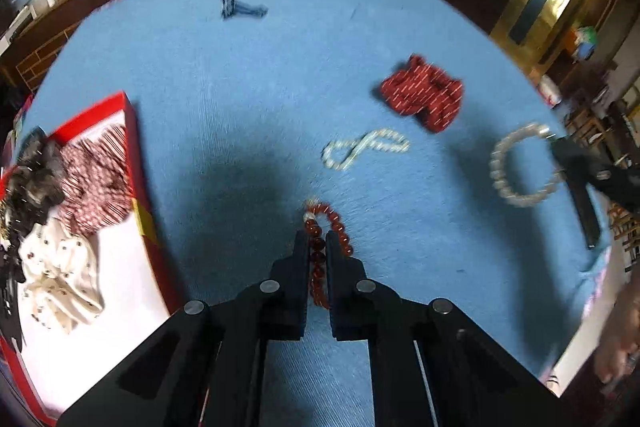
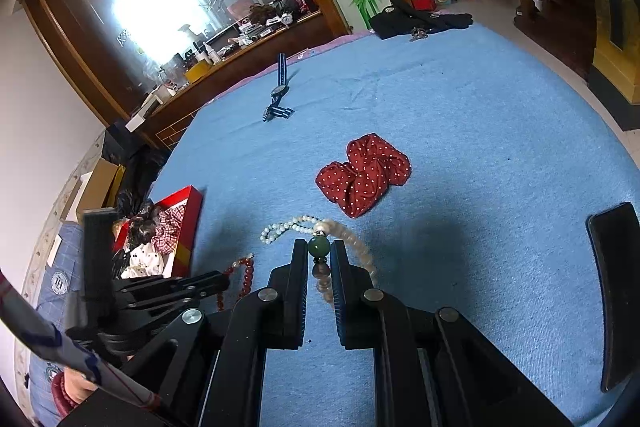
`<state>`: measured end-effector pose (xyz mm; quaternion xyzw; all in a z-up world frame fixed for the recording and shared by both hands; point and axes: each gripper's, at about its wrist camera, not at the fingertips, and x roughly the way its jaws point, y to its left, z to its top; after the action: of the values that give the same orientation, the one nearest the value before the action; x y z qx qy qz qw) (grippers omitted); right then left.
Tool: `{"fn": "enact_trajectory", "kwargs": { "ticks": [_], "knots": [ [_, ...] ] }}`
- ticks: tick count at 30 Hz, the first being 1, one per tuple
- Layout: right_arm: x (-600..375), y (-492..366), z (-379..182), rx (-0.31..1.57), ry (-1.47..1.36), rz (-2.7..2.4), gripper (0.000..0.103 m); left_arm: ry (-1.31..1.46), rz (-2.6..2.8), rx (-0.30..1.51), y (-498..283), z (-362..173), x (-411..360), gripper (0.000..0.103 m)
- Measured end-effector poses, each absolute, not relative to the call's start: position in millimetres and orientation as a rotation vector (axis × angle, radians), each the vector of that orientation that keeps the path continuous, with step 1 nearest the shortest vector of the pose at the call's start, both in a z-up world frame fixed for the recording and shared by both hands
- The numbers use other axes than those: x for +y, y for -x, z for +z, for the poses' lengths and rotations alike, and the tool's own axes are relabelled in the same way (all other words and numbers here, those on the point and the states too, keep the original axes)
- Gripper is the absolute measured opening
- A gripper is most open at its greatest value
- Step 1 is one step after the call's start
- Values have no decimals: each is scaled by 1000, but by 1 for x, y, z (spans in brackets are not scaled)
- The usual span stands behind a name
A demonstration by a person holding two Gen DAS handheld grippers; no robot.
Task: Organize jewelry
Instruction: 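Lift the red bead bracelet and pearl necklace and carry both toward the tray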
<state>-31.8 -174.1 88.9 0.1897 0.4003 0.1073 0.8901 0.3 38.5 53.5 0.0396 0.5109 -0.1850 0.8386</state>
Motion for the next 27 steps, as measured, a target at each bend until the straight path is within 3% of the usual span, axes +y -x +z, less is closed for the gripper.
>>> {"fn": "enact_trajectory", "kwargs": {
  "ticks": [11, 27],
  "knots": [
    [-164, 37, 98, 819, -385, 252, 12, -41, -482, 932, 33, 115, 42, 7],
    [-131, 37, 98, 845, -336, 317, 12, 3, -453, 908, 50, 119, 77, 7]
  ]
}}
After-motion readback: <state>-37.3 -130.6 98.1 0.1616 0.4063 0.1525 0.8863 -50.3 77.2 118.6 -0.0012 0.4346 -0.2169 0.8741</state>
